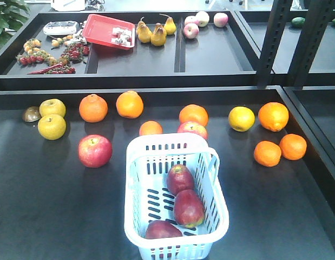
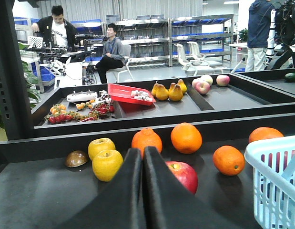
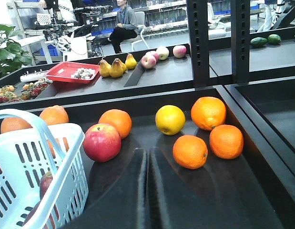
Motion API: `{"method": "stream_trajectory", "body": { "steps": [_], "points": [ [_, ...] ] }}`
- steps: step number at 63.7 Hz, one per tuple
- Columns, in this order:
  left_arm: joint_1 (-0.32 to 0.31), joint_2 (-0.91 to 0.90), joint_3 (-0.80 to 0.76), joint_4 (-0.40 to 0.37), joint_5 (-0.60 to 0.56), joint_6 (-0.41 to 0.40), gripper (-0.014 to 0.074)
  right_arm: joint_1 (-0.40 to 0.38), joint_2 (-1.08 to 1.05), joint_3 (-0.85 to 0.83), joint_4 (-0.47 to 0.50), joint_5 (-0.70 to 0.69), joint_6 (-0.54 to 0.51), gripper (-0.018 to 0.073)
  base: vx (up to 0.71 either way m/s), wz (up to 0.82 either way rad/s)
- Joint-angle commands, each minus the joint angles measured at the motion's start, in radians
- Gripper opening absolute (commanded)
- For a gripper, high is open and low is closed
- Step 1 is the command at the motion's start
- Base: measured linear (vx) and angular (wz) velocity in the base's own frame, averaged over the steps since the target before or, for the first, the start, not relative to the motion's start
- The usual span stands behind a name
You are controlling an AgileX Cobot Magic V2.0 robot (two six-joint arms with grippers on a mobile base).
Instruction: Pick three apples into basket with both arms
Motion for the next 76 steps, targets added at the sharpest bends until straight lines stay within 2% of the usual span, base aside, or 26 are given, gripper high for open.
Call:
{"method": "stream_trajectory", "body": {
  "steps": [1, 76],
  "points": [
    [0.000, -0.022, 0.019, -0.002, -0.072, -0.008, -0.0007, -0.006, -0.010, 0.015, -0.014, -0.073, -0.009, -0.0006, 0.00, 0.00],
    [0.000, -0.022, 0.019, -0.002, -0.072, -0.008, -0.0007, -0.006, -0.010, 0.014, -0.014, -0.073, -0.009, -0.0006, 0.00, 0.00]
  ]
}}
